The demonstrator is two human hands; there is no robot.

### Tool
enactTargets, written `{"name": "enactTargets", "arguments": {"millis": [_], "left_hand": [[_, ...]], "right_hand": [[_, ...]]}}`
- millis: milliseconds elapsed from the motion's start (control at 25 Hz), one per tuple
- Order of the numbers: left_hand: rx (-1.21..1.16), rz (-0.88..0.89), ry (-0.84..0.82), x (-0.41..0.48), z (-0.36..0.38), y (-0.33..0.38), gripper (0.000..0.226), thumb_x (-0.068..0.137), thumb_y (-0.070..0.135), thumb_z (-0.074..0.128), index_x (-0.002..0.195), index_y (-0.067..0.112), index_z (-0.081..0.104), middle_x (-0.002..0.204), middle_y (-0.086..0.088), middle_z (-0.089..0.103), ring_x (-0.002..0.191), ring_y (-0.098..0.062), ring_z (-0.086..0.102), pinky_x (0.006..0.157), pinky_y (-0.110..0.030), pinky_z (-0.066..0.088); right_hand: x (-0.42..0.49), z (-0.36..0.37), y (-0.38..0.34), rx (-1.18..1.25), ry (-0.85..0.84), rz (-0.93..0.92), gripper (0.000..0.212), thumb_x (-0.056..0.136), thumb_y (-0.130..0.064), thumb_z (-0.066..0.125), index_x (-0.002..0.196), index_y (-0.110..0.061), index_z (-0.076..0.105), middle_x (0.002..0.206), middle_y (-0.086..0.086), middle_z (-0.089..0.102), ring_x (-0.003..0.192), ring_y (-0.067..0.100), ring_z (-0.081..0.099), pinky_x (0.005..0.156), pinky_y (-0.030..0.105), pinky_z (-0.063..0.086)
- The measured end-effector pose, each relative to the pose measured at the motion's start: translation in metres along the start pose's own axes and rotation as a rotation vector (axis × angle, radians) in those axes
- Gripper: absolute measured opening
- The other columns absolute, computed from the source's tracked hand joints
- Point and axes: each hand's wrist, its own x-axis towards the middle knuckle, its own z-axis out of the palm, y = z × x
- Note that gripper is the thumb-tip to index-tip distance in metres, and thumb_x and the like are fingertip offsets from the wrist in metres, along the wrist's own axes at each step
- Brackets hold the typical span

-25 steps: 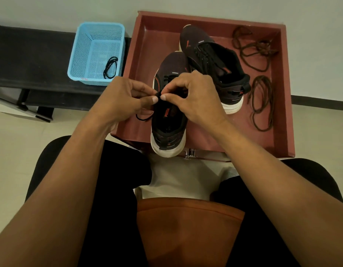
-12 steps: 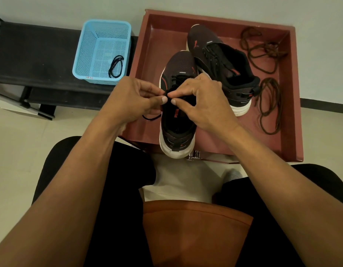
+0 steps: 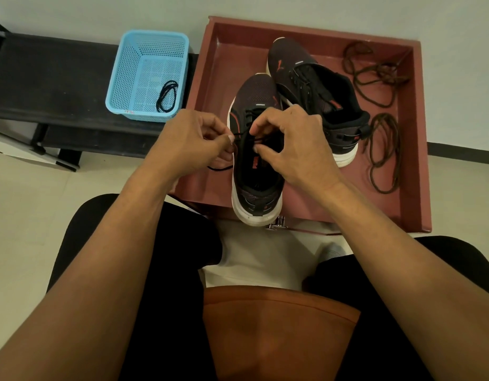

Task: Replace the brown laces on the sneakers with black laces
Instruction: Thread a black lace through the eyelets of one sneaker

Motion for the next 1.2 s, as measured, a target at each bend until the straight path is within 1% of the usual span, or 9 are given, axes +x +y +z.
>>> {"name": "enactTargets", "arguments": {"millis": [120,240,320,400,640,800,960,1120,1200], "left_hand": [[0.239,-0.064,0.089,-0.003,-0.009,-0.004,0.009,0.093,0.016,0.070,0.086,0.013,0.074,0.069,-0.005,0.076,0.062,-0.022,0.076,0.072,-0.039,0.066],[0.451,-0.198,0.045,-0.010,-0.016,-0.006,0.014,0.090,0.027,0.075,0.082,0.016,0.075,0.068,-0.005,0.075,0.047,-0.015,0.069,0.057,-0.027,0.058],[0.454,-0.265,-0.026,-0.012,-0.013,-0.006,0.013,0.091,0.026,0.075,0.082,0.016,0.075,0.071,-0.008,0.076,0.045,-0.015,0.069,0.058,-0.032,0.059],[0.453,-0.293,-0.040,-0.010,-0.009,-0.005,0.011,0.091,0.023,0.074,0.085,0.014,0.074,0.067,-0.008,0.075,0.046,-0.016,0.070,0.059,-0.035,0.057],[0.490,-0.346,0.009,-0.006,-0.003,0.000,0.013,0.093,0.022,0.075,0.090,0.009,0.072,0.060,-0.007,0.069,0.035,-0.011,0.062,0.035,-0.016,0.041],[0.532,-0.232,-0.117,-0.008,-0.008,0.000,0.008,0.091,0.024,0.072,0.086,0.018,0.073,0.065,-0.004,0.073,0.041,-0.014,0.066,0.051,-0.028,0.055],[0.550,-0.122,-0.166,-0.010,-0.012,0.004,0.013,0.091,0.032,0.073,0.081,0.025,0.076,0.060,0.008,0.068,0.040,-0.010,0.063,0.042,-0.020,0.048],[0.662,0.031,0.106,0.000,-0.007,-0.004,0.032,0.091,0.049,0.074,0.074,0.022,0.071,0.063,0.006,0.064,0.071,-0.020,0.067,0.062,-0.026,0.042],[0.574,0.108,0.177,0.004,-0.002,-0.004,0.030,0.088,0.042,0.080,0.094,0.017,0.065,0.082,0.006,0.065,0.083,-0.017,0.062,0.070,-0.027,0.039]], "right_hand": [[0.004,-0.002,0.005,-0.004,0.011,-0.024,0.031,0.084,-0.014,0.079,0.107,-0.033,0.069,0.092,-0.018,0.066,0.102,0.008,0.062,0.100,0.044,0.051],[0.005,-0.005,0.011,0.010,0.025,-0.034,0.031,0.085,-0.004,0.071,0.106,-0.026,0.072,0.095,-0.018,0.065,0.101,0.006,0.058,0.094,0.019,0.048],[0.004,-0.004,0.012,-0.002,0.055,-0.031,0.028,0.085,-0.002,0.070,0.105,-0.023,0.071,0.102,-0.014,0.060,0.099,0.008,0.052,0.084,0.010,0.041],[0.003,-0.002,0.014,0.033,0.107,0.014,0.026,0.082,-0.002,0.072,0.101,-0.020,0.068,0.106,-0.007,0.056,0.089,0.007,0.052,0.077,0.012,0.044],[0.003,-0.002,0.014,0.046,0.150,0.073,0.022,0.080,-0.007,0.075,0.095,-0.019,0.064,0.101,-0.006,0.059,0.075,0.007,0.059,0.072,0.023,0.054],[0.004,-0.002,0.015,0.031,0.118,0.049,0.023,0.082,-0.010,0.074,0.099,-0.022,0.067,0.099,-0.009,0.058,0.077,0.003,0.056,0.073,0.014,0.048],[0.006,-0.004,0.015,0.077,0.123,0.053,0.021,0.080,-0.020,0.073,0.101,-0.024,0.069,0.097,-0.011,0.060,0.078,0.005,0.057,0.074,0.013,0.047],[0.007,-0.008,0.012,0.159,0.152,0.099,0.019,0.079,-0.019,0.070,0.097,-0.022,0.069,0.094,-0.010,0.065,0.080,0.008,0.060,0.075,0.014,0.048],[0.008,-0.009,0.012,0.180,0.156,0.118,0.018,0.079,-0.017,0.069,0.097,-0.023,0.069,0.094,-0.009,0.066,0.081,0.008,0.062,0.075,0.014,0.048]]}}
